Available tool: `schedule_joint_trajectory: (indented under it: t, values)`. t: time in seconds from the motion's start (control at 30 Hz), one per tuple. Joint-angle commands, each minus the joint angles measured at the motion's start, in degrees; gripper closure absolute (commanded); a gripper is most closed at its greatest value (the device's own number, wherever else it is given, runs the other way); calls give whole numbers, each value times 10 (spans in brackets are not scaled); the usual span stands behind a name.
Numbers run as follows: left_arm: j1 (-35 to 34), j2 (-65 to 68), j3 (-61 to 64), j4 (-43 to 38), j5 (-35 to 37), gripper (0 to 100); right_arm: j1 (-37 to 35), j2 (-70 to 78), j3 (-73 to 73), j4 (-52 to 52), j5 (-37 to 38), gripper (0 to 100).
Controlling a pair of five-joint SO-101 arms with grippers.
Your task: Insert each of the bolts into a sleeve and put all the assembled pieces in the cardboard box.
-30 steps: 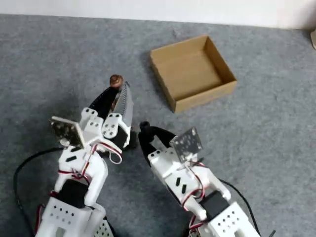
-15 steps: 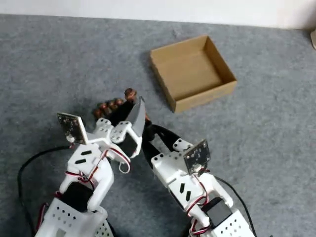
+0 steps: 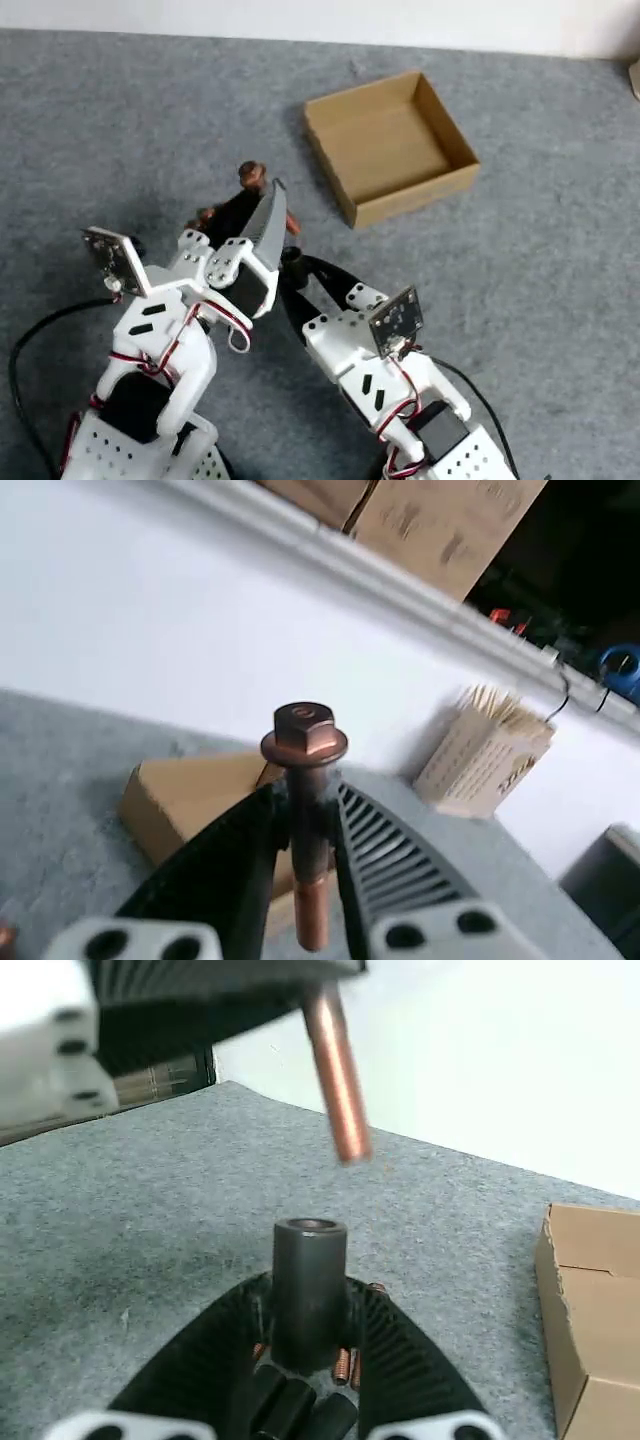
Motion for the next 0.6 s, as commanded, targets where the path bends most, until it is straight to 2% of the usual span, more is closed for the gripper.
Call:
schedule_joint_trajectory:
  t: [0.0,0.57]
  values:
    - [26,-9,-36,25,4,995,-6,-4,-4,-19,7,995]
    - [37,-9,-17,77,0,995,14,-4,-5,-19,7,995]
